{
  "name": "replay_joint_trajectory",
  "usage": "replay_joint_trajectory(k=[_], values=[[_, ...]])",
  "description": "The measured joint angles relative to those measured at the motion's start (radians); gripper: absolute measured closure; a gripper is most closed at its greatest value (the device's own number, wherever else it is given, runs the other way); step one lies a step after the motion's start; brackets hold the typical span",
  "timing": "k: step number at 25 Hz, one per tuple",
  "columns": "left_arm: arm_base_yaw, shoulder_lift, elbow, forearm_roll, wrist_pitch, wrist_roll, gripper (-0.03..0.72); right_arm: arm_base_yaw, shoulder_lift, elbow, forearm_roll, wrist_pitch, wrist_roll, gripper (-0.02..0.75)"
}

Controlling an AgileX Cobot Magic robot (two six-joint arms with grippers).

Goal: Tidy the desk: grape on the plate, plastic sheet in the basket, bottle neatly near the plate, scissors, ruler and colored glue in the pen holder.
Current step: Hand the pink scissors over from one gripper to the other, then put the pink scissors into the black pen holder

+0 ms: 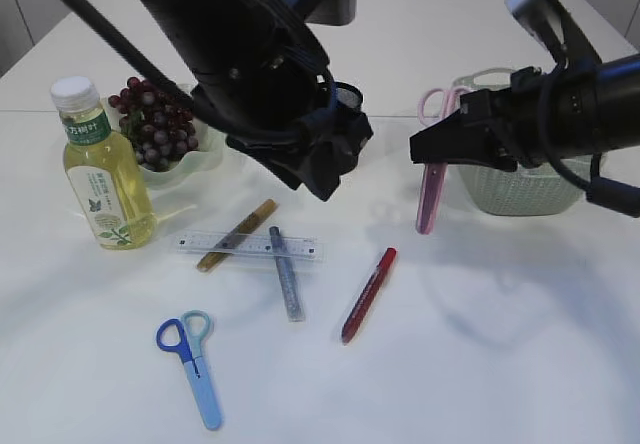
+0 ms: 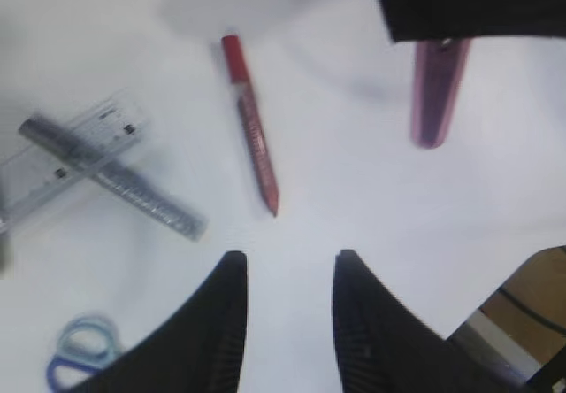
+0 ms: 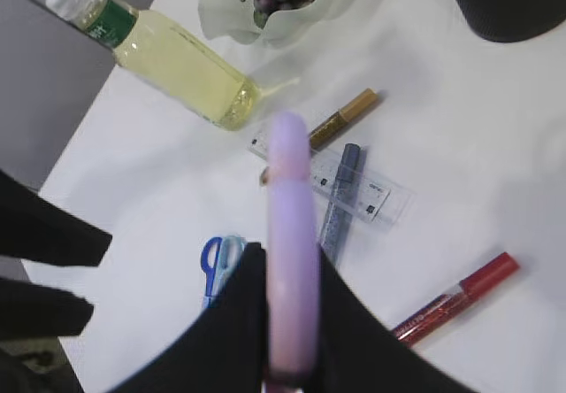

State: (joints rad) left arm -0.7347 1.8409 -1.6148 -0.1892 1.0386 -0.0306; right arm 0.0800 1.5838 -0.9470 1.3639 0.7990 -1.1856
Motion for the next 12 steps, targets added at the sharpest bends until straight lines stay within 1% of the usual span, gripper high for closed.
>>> replay_joint_trajectory(k=[5, 12], values=[[0.000, 0.000, -0.004, 0.110, 0.065, -0.054, 0.446, 0.000, 0.000, -0.082, -0.151, 0.005, 0.059, 0.658], [0.000, 0.000, -0.062, 0.180, 0.174, -0.082, 0.446, 0.000, 0.000, -0.208, -0.334, -0.014, 0.162, 0.658]])
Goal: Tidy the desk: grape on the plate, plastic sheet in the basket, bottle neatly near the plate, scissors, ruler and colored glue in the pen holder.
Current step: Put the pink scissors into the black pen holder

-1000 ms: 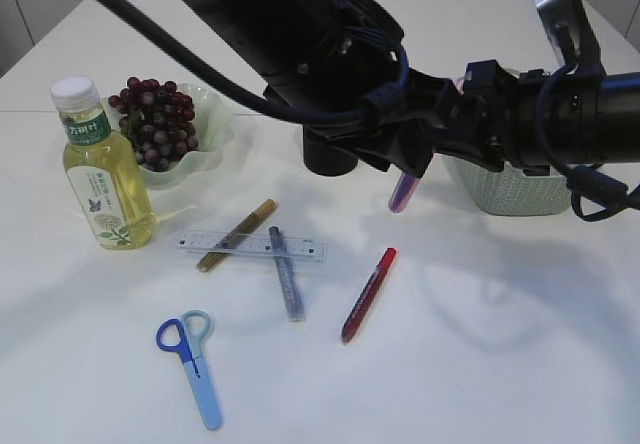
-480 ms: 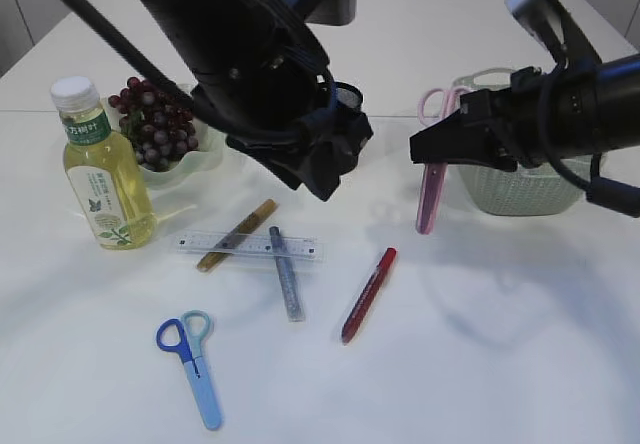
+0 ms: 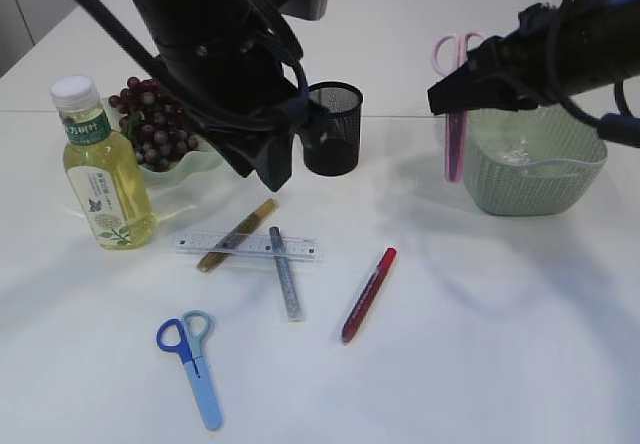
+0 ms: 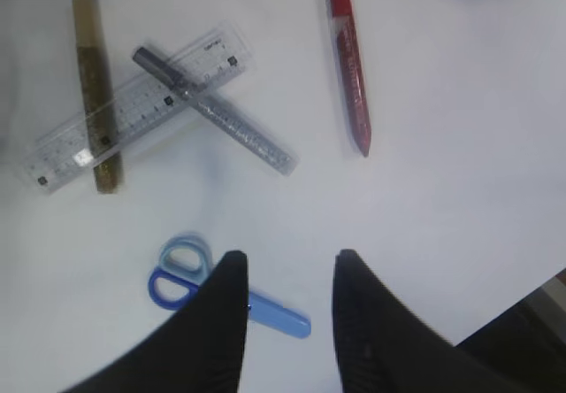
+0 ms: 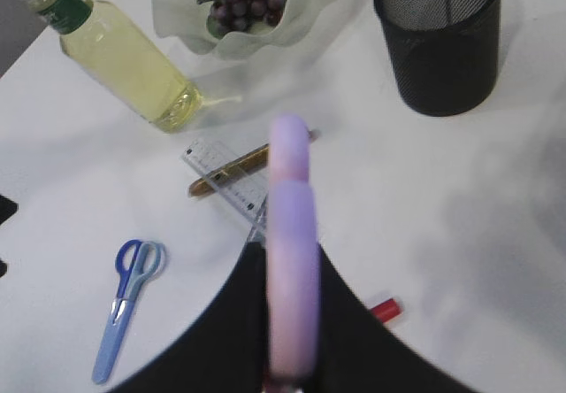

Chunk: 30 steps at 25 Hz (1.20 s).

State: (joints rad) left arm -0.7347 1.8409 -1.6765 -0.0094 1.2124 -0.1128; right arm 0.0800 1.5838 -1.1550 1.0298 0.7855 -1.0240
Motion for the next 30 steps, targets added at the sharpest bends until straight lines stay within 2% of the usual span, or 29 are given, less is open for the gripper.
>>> replay_joint_trajectory(k=[6, 10, 15, 20, 25, 30], values=[[0.000, 0.000, -0.044, 0.009, 0.018, -0.006, 0.446, 0.007, 0.000, -0.122, -0.137, -0.006, 0.131, 0.658], [0.000, 0.000, -0.047, 0.009, 0.022, -0.006, 0.446, 0.068, 0.023, -0.220, -0.234, -0.006, 0.194, 0.658], [0.000, 0.000, -0.047, 0.048, 0.025, -0.006, 0.446, 0.150, 0.118, -0.367, -0.299, 0.000, 0.219, 0.658], [0.000, 0.000, -0.047, 0.057, 0.025, -0.006, 0.446, 0.167, 0.222, -0.497, -0.316, -0.066, 0.223, 0.658], [0.000, 0.000, -0.047, 0.099, 0.025, -0.006, 0.446, 0.169, 0.332, -0.591, -0.259, -0.198, 0.158, 0.658], [0.000, 0.000, -0.047, 0.145, 0.025, -0.006, 0.446, 0.178, 0.426, -0.607, -0.020, -0.362, -0.060, 0.658]])
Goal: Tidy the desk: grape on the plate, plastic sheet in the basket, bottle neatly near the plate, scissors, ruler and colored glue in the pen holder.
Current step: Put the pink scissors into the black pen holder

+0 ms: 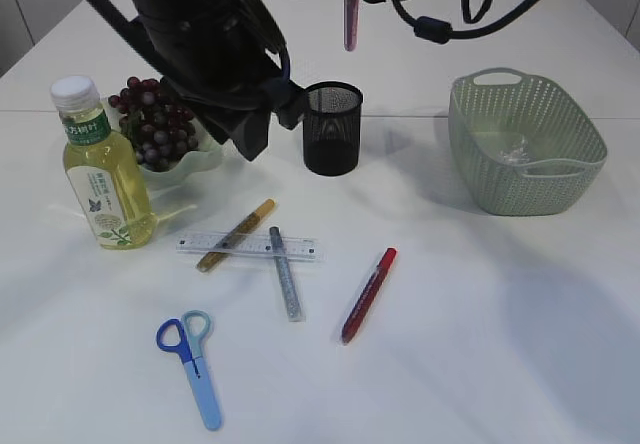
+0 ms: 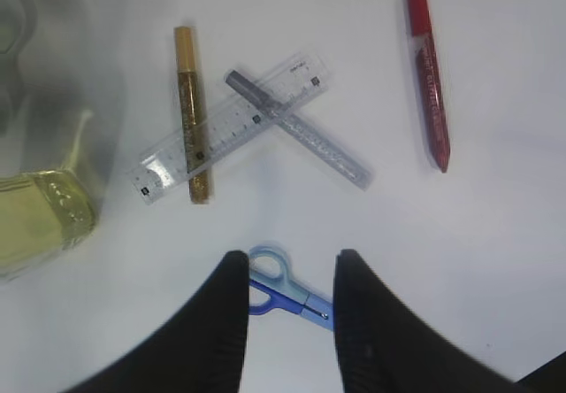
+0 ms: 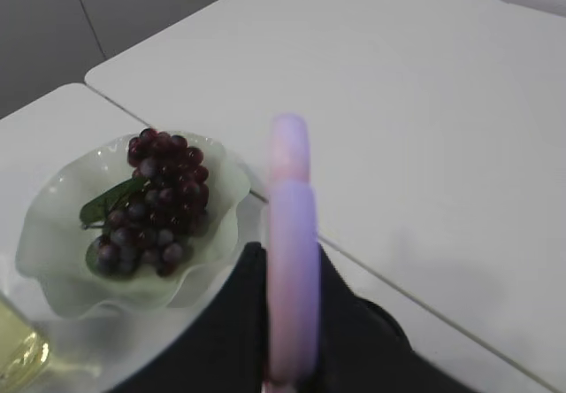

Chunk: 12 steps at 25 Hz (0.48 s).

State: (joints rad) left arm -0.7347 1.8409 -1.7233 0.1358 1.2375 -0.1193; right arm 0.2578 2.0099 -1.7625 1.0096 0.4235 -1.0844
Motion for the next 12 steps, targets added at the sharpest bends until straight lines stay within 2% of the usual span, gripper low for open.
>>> replay_joint_trajectory(k=[7, 12], values=[[0.000, 0.000, 0.000, 0.016, -0.013, 0.000, 0.447, 0.001, 0.130, -0.042, 0.353, -0.102, -0.359, 0.658], [0.000, 0.000, 0.000, 0.038, -0.020, 0.000, 0.447, 0.001, 0.188, -0.085, 0.445, -0.120, -0.469, 0.658]])
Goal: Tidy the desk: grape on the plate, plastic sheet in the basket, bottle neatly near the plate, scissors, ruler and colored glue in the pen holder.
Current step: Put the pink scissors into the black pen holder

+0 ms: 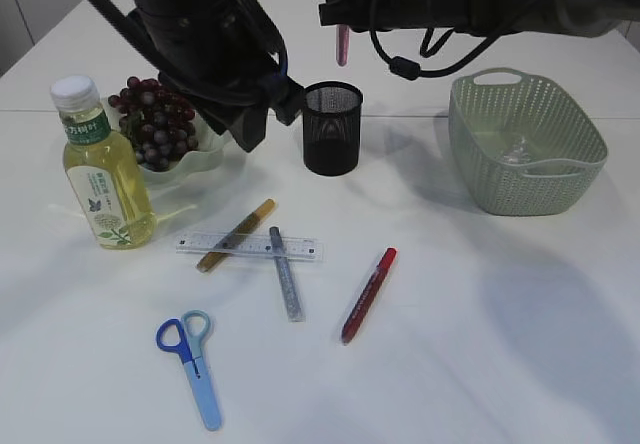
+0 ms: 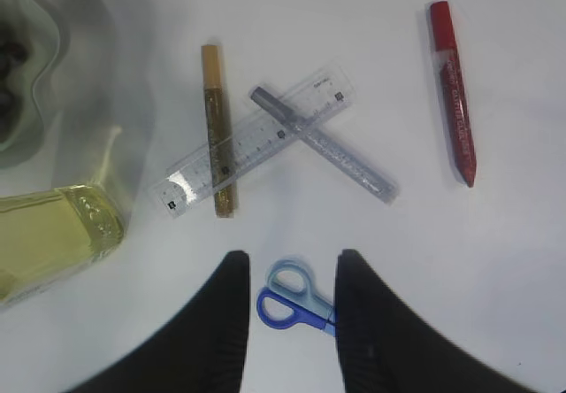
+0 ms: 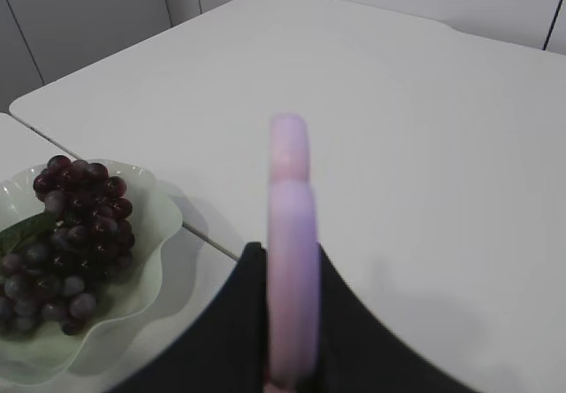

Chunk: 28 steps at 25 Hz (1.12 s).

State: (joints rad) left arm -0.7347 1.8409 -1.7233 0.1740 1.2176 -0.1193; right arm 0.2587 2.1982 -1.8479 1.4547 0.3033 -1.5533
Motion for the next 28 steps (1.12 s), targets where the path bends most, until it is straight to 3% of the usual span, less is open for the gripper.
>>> replay_joint_trajectory(k=[28], values=[[0.000, 0.000, 0.000, 0.019, -0.031, 0.000, 0.449, 0.002, 0.119, -0.067, 0.092, -0.017, -0.045, 0.650]])
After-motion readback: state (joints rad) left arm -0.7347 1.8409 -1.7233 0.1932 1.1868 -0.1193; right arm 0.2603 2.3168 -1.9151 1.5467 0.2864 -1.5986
